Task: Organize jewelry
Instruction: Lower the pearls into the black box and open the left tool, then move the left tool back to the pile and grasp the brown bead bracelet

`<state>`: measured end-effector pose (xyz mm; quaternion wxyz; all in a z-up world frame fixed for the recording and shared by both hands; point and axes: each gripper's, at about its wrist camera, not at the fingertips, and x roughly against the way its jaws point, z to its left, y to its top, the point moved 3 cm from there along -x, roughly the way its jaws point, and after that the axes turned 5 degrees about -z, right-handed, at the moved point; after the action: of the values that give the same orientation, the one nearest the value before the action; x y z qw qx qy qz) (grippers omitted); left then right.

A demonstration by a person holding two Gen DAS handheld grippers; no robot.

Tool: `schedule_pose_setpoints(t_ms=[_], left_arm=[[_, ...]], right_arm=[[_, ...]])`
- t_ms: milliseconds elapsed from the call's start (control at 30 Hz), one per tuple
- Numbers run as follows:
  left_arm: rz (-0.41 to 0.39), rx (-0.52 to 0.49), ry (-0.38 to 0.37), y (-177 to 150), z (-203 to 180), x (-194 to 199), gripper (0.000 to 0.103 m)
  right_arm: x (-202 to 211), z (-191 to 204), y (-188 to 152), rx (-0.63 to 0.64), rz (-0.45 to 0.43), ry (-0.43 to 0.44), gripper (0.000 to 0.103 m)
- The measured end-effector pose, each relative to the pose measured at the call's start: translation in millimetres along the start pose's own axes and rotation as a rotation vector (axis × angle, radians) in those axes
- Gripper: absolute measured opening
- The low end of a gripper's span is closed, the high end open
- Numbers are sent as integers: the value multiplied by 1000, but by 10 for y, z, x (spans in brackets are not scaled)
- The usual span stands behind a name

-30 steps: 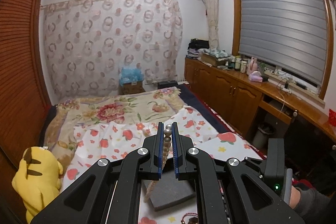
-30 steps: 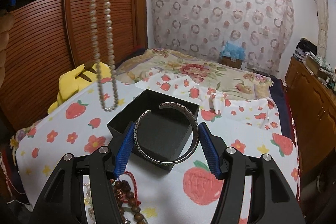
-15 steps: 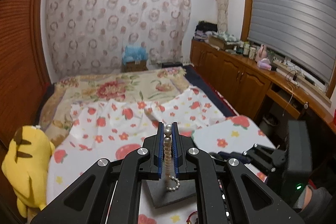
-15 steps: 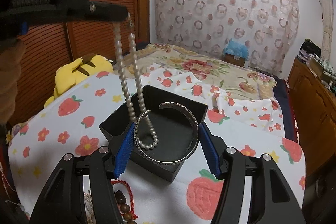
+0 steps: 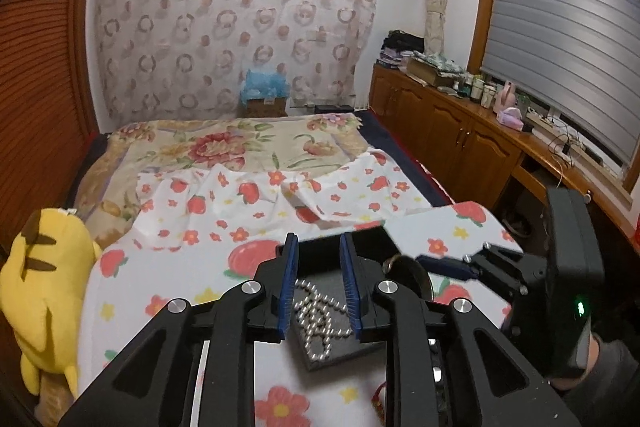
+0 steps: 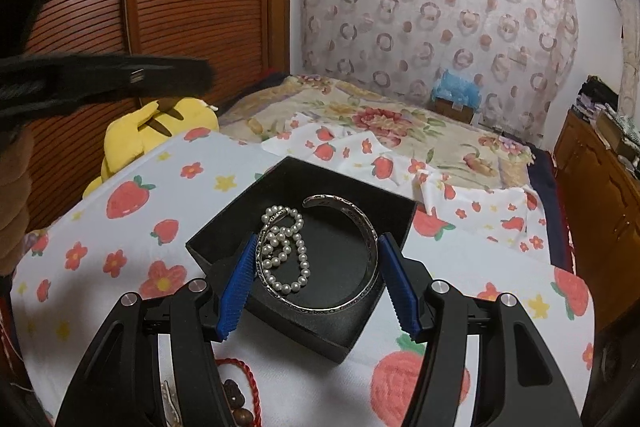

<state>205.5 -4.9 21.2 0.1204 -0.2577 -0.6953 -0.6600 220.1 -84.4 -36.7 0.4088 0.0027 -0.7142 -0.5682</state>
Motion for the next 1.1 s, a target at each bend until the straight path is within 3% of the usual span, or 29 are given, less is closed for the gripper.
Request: schedule_pose_setpoints(t_ms=[300, 567, 800, 967, 1100], left_arm=[[38, -9, 7, -437, 81, 160, 20], [60, -12, -12, -783, 7, 327, 24], [76, 1, -30, -1033, -100, 436, 25], [77, 3, -38, -1199, -175, 547, 32], [92, 7, -51, -1354, -237, 606, 32]], right_arm=[[11, 14, -1, -31, 6, 19, 64], [415, 57, -128, -38, -25, 35, 64], [659, 120, -499, -30, 25, 49, 47], [749, 158, -774, -34, 67, 63, 36], [829, 170, -953, -49, 82, 78, 33]])
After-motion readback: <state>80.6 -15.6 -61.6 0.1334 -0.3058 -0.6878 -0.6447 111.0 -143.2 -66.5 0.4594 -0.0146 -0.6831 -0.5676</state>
